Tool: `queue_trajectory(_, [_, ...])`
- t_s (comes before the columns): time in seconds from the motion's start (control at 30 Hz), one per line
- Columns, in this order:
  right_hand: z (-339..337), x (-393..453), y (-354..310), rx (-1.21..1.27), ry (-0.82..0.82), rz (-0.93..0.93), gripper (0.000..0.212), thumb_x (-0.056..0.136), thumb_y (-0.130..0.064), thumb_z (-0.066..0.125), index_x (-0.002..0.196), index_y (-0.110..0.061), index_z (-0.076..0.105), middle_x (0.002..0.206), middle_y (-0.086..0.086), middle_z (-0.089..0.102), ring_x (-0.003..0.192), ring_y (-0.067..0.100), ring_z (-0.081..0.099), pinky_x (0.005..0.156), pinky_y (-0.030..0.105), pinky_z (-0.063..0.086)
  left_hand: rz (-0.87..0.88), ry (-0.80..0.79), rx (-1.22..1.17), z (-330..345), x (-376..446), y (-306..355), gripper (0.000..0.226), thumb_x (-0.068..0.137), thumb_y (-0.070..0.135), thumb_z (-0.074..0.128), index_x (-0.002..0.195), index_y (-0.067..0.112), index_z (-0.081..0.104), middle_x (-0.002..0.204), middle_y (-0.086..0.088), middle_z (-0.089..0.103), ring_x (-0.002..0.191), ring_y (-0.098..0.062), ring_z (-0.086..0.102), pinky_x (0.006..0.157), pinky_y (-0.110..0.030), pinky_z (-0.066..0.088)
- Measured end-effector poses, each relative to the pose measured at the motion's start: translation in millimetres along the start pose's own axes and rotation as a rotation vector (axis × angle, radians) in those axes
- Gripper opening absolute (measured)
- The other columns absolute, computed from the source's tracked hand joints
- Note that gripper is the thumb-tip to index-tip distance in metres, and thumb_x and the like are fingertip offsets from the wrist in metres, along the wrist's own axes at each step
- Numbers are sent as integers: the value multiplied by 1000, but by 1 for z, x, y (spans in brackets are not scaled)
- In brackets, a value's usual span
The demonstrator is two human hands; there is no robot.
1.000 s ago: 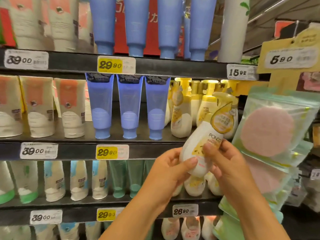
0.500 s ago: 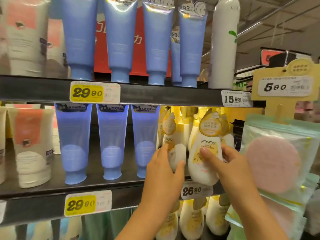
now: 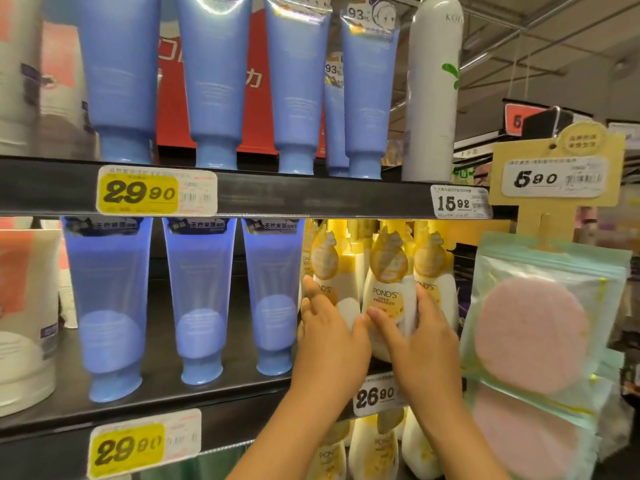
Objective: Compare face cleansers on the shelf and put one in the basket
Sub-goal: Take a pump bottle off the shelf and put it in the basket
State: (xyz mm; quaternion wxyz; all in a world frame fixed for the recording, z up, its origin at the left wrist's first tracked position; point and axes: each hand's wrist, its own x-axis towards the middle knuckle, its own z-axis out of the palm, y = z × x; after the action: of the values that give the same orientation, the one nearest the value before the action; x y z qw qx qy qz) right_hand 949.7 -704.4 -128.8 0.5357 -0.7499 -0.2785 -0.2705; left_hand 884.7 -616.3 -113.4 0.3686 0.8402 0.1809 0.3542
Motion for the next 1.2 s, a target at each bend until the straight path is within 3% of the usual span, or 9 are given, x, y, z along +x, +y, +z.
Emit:
queue_trajectory(0.17, [-4,-13,0,-53,9,-12,72,84,-44,58,145,-21,27,139,0,42,127,18,42,102,32,39,18,18,-42,2,4,-4,98,88,38,56,145,19,-21,157,-8,10,142,-23,20,112,-35,26])
queue_trajectory(0.33, [-5,-18,3,-12,5,7,61,85,-31,65,138,-19,36,127,-1,47,115,20,52,94,44,48,20,30,-9,4,4,-5,91,91,33,54,147,15,-16,154,-9,18,139,-24,25,110,-35,28])
queue_trajectory(0.5, [2,-15,-1,-53,15,16,60,86,-30,63,138,-16,38,129,3,48,118,22,49,95,41,47,27,48,-30,4,0,-2,89,90,31,57,148,15,-8,151,-9,24,137,-25,29,110,-36,32])
queue_trajectory(0.67, [4,-11,-3,-151,-27,21,63,91,-33,55,145,-15,28,146,3,38,132,20,38,102,33,37,44,56,-42,2,-9,1,89,89,35,58,148,16,-5,150,-9,24,136,-25,30,109,-38,34])
queue_trajectory(0.8, [-6,-7,-9,-196,-7,-32,56,93,-28,53,143,-13,33,143,5,40,129,21,40,101,32,36,40,64,-74,-2,-12,3,81,86,36,62,145,13,12,144,-8,38,127,-21,43,101,-36,43])
queue_trajectory(0.9, [-19,-3,-21,-46,46,-75,49,93,-27,53,139,-18,40,131,1,47,118,16,47,95,34,44,28,51,-91,-9,-13,3,77,83,39,65,141,13,23,134,-4,47,117,-15,50,85,-22,45])
queue_trajectory(1.03, [-28,0,-45,273,-125,19,38,91,-36,53,128,-28,46,111,-12,54,101,5,54,78,21,45,19,6,-159,-18,-20,10,63,79,42,67,130,18,39,119,4,57,91,-1,55,56,-5,44])
queue_trajectory(1.1, [-32,1,-54,373,-234,78,41,89,-41,54,127,-26,47,105,-15,54,95,-1,53,72,17,44,21,-6,-199,-21,-26,14,53,78,42,69,119,22,44,110,7,59,84,1,55,51,-4,44])
queue_trajectory(1.2, [-35,-1,-61,409,-306,143,61,84,-50,55,136,-18,45,120,-5,56,105,7,54,87,28,47,34,-28,-193,-25,-40,18,57,75,43,71,120,26,42,112,11,56,94,-4,56,58,-10,42])
